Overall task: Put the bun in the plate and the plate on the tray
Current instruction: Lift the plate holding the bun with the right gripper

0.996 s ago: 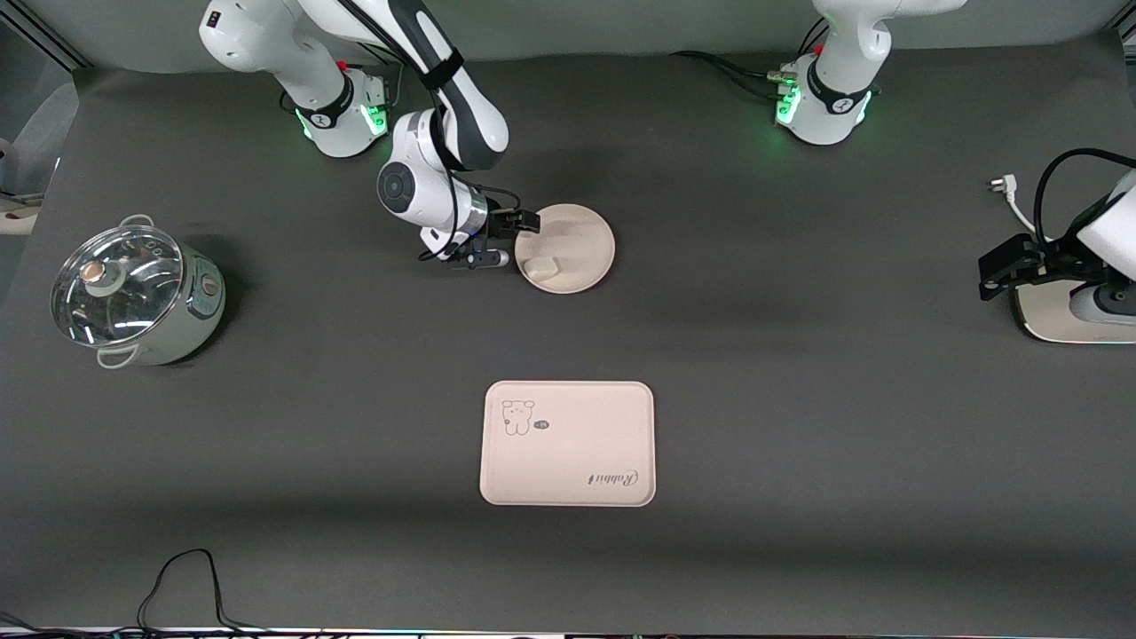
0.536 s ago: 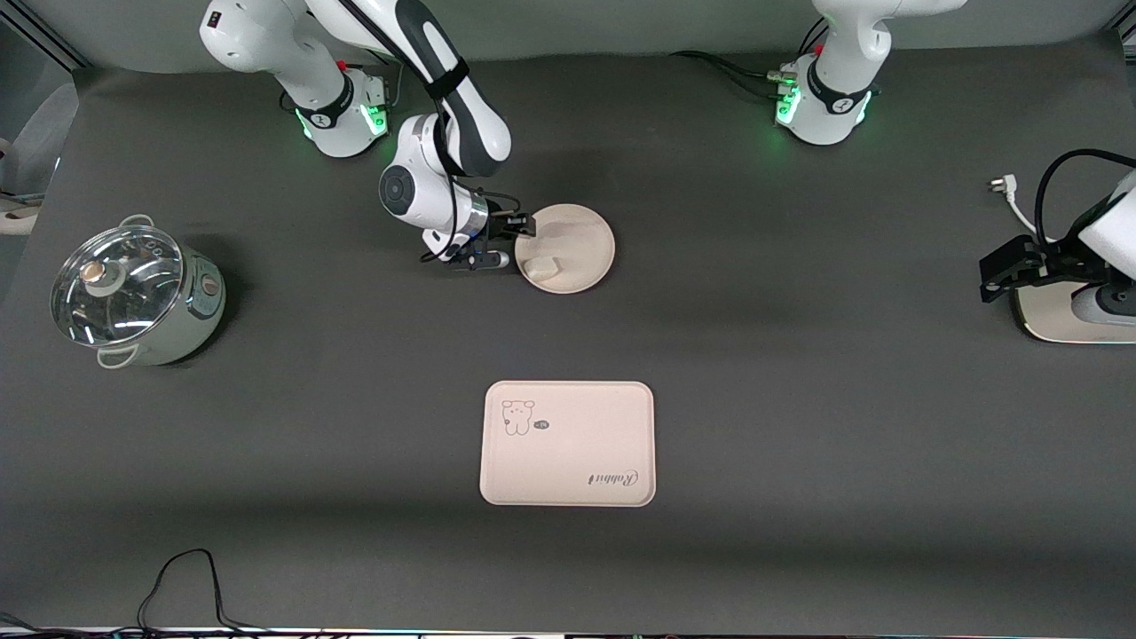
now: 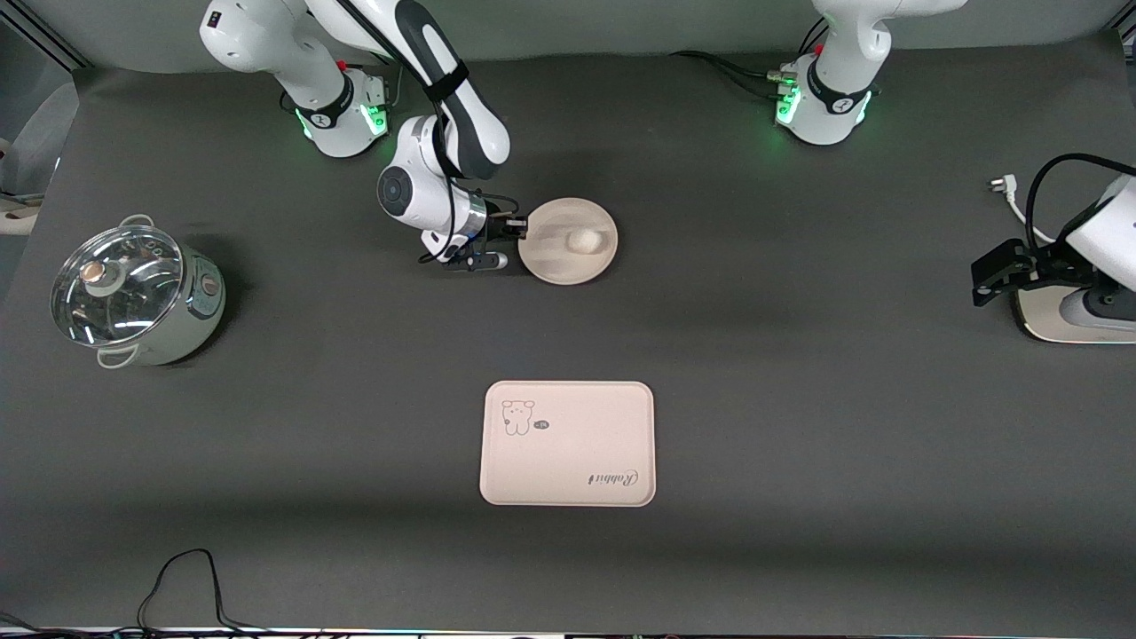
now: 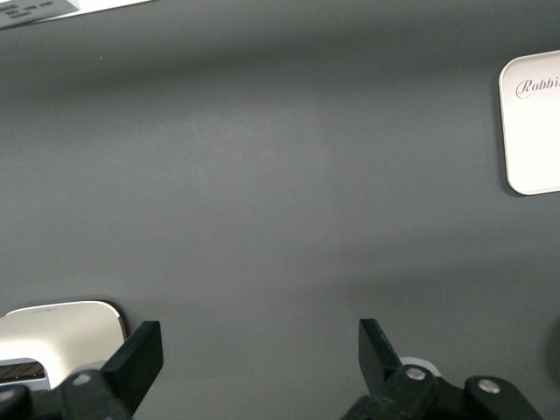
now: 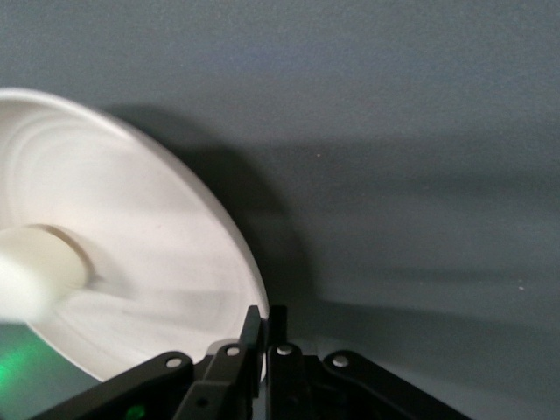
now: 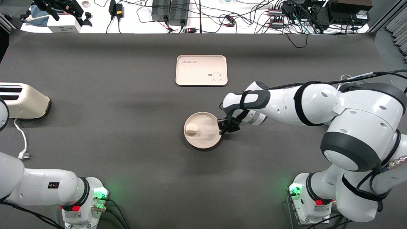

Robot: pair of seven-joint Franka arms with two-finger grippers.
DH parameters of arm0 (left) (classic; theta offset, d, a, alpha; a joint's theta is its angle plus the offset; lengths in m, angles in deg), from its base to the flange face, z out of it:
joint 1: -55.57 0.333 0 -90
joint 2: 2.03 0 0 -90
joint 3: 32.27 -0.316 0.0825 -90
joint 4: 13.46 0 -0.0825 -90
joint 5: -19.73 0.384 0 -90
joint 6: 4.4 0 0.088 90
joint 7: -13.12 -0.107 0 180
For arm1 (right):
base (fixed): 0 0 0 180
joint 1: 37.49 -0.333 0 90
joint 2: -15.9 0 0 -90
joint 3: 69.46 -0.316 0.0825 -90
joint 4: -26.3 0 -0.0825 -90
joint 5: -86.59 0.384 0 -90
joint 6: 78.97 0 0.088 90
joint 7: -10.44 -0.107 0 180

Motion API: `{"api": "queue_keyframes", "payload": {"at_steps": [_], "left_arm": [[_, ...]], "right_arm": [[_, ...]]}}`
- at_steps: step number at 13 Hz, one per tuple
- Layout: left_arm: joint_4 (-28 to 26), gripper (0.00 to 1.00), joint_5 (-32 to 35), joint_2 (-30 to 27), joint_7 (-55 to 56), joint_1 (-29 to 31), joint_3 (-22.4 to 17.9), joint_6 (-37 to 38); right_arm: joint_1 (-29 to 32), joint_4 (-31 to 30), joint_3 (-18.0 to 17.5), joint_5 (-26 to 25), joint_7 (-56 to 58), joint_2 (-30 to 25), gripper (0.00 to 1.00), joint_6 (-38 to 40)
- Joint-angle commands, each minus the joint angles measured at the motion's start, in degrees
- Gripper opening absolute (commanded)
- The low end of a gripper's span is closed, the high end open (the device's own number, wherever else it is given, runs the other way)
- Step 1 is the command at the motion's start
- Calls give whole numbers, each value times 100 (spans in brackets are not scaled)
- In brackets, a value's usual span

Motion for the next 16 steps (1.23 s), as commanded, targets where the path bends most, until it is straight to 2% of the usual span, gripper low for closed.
{"api": "queue_keyframes", "payload": {"at_steps": [1,4,5,9,11,13,16], "left_arm": [[-28,100,84,7,74,-57,-29,72],[-20,100,40,7,22,-74,-21,72],[-20,100,40,7,13,-83,-29,64],[-28,100,22,51,-14,-48,-29,55],[-20,100,22,51,12,-74,-29,46],[-20,100,22,51,4,-74,-29,55],[-20,100,22,51,-14,-74,-29,46]], "right_arm": [[3,13,53,225,250,2,0,-50],[56,66,255,129,224,-199,0,300],[47,83,465,-28,215,-270,0,484],[47,407,1063,-1292,-275,-595,0,1134],[47,1107,1528,-1863,-705,-552,0,2002],[64,2030,1845,-2391,-1215,-351,0,2777],[554,3593,1970,-2517,-1515,272,0,3910]]}}
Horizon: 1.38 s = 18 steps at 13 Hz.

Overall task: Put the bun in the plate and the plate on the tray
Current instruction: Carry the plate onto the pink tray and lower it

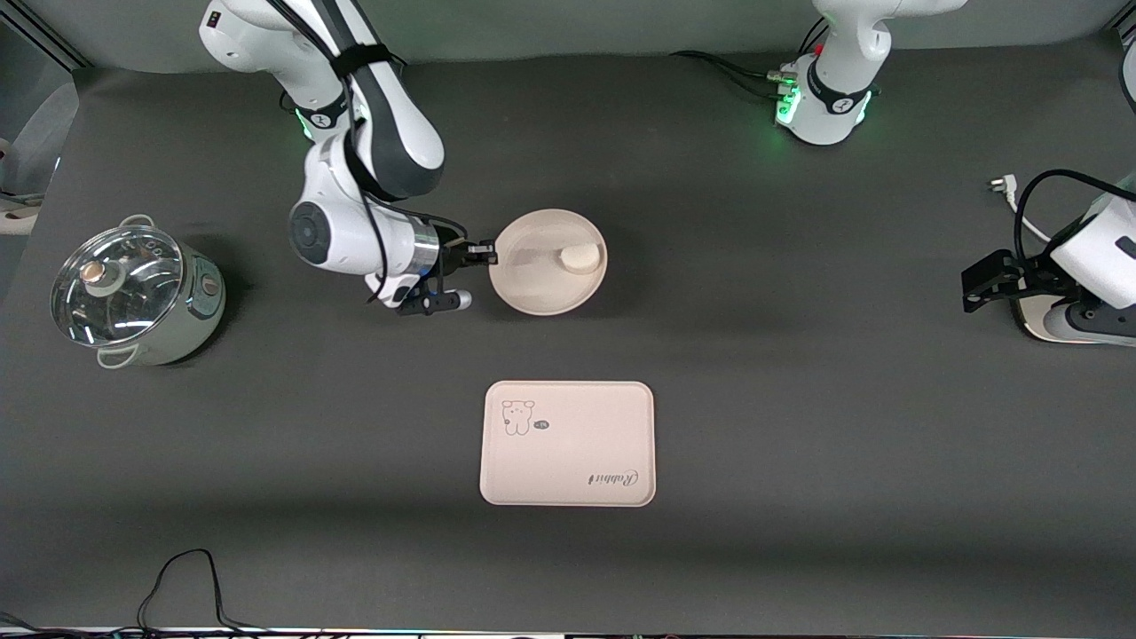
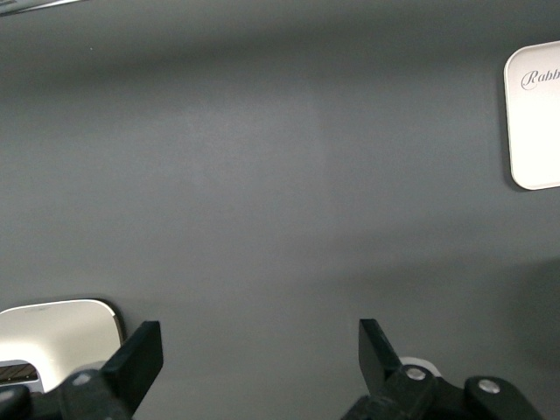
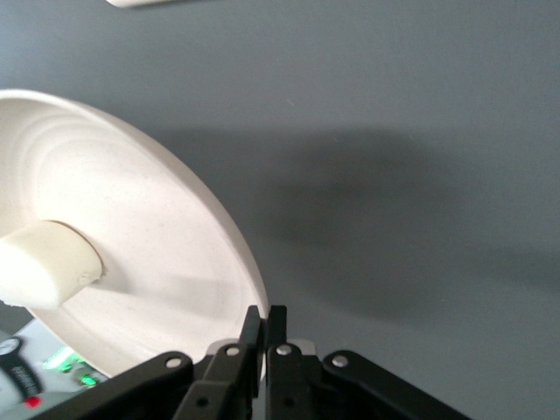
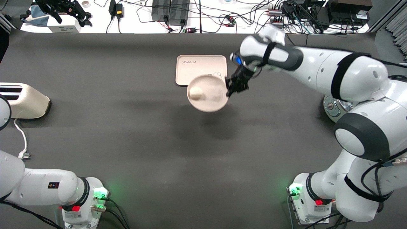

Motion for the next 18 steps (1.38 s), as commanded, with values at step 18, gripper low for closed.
{"api": "queue_keyframes", "payload": {"at_steps": [18], "left_arm": [[-63,100,14,-47,-32,-60,-39,76]], "right_arm": [[2580,5106,-1170,1287,-800,4528,0,-65]]}}
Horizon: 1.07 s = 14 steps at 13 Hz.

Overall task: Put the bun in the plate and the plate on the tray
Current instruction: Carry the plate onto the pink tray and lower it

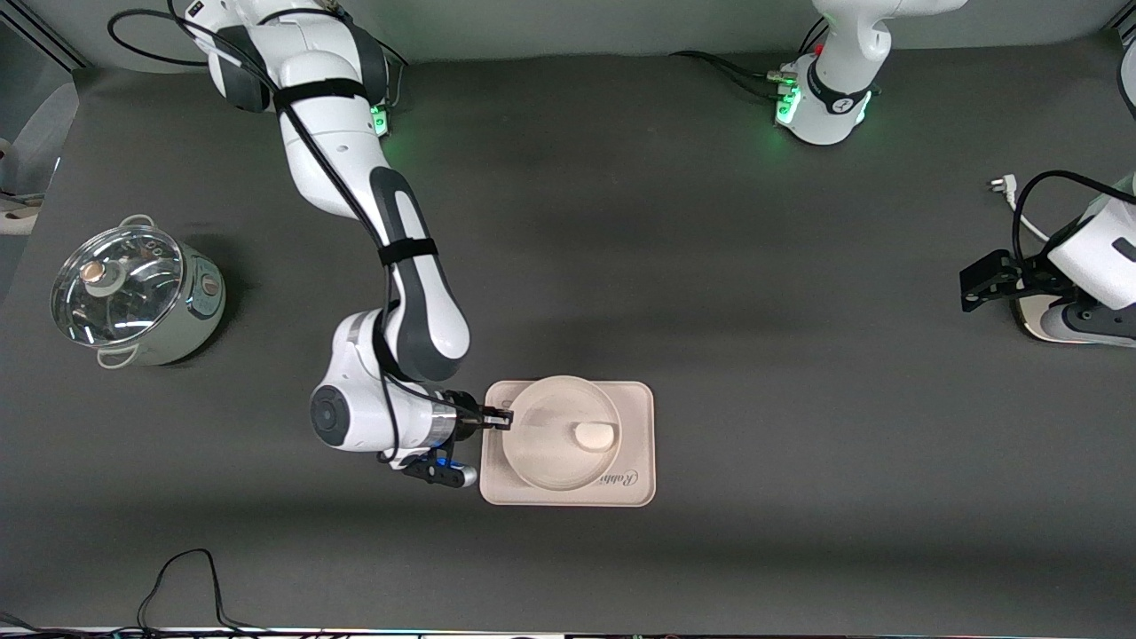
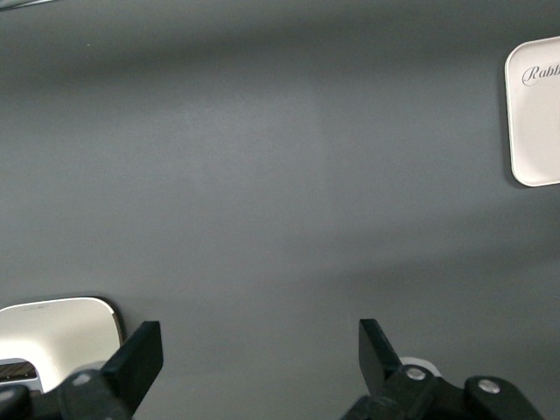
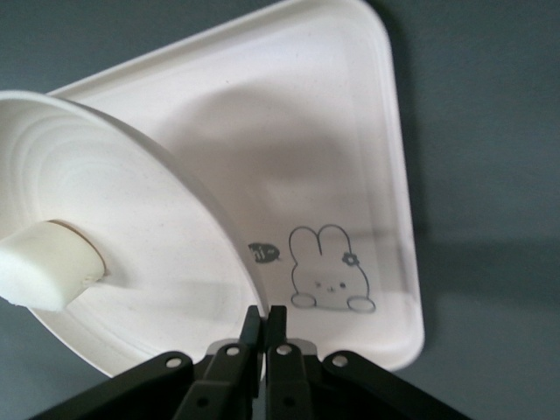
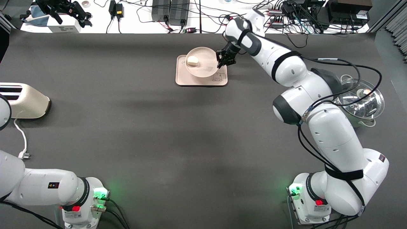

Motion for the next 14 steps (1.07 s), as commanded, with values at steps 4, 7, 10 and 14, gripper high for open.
{"api": "queue_keyframes", "payload": {"at_steps": [4,7,10,14], "left_arm": [[-36,100,24,-52,-27,-67,-40,50],[-36,100,16,-52,-27,-76,-40,41],[-45,100,16,-52,-27,-76,-40,41],[-45,100,16,-52,-27,-76,-40,41]], "right_arm": [[366,320,-544,113,-174,496,0,-542],[421,320,-651,87,-183,487,14,-542],[430,320,-651,61,-182,470,100,-524],[465,293,-564,-227,-200,128,100,28]]}}
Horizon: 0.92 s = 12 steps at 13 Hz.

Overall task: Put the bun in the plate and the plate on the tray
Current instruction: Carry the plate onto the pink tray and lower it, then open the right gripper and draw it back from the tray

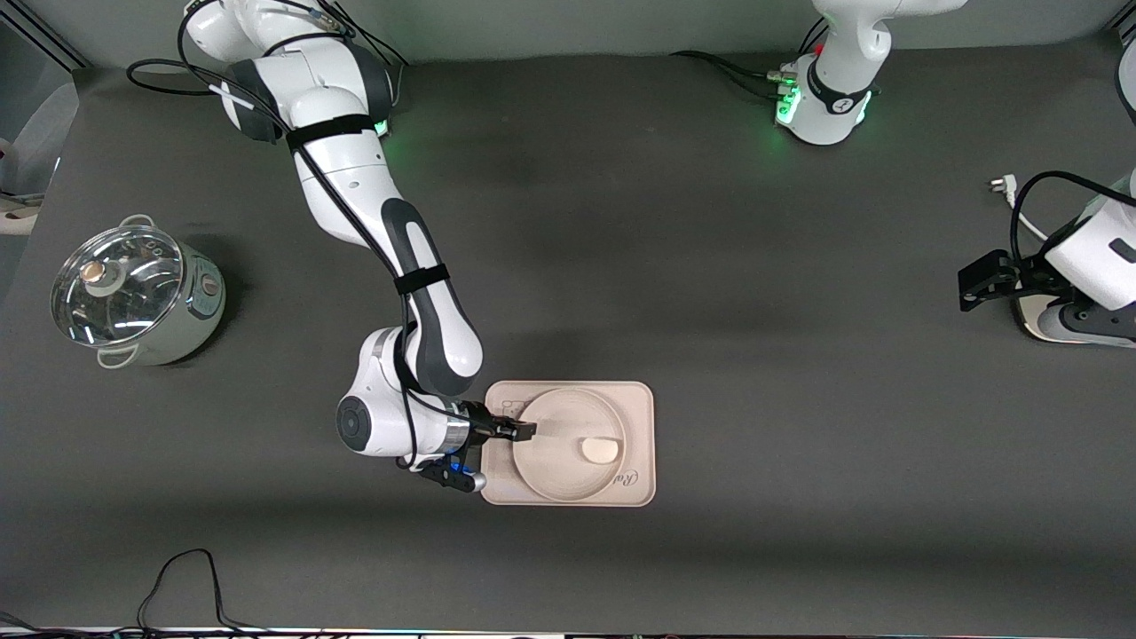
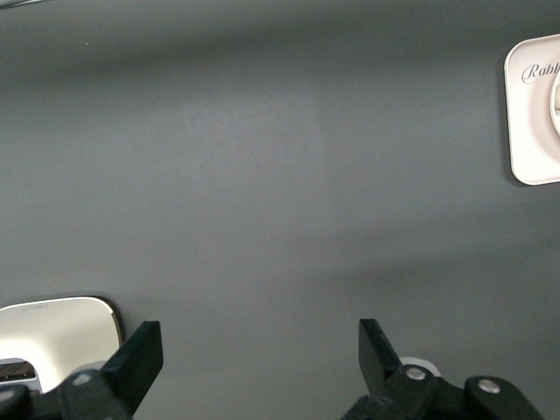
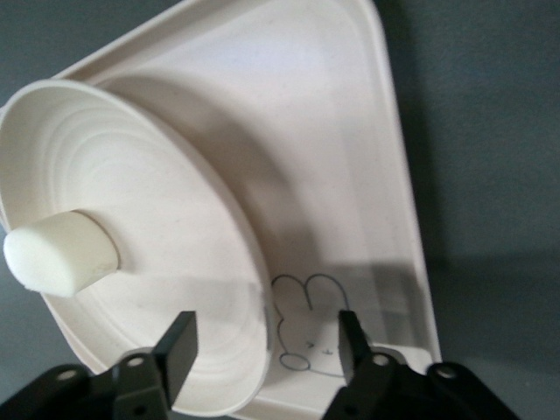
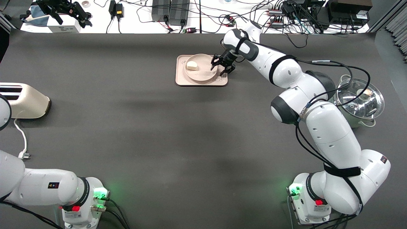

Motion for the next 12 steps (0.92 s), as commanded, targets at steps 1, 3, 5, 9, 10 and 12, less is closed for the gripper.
{"api": "queue_keyframes", "payload": {"at_steps": [1,3,5,9,10,12], "left_arm": [[-32,100,25,-52,-27,-69,-45,40],[-32,100,25,-52,-27,-69,-45,40],[-23,100,16,-43,-27,-60,-45,40],[-14,100,34,-17,-36,-34,-36,4],[-14,100,51,-43,-36,-51,-45,31],[3,100,121,-96,34,-87,-36,31]], "right_arm": [[113,56,35,-495,-153,-410,100,503],[96,-512,44,-962,-65,-1049,100,643],[0,-1373,44,-1759,101,-1954,100,750],[-71,-2832,53,-3174,874,-3694,100,1084],[-71,-3123,44,-3570,876,-4081,100,1084],[-62,-3493,88,-3898,876,-4767,100,1093]]}}
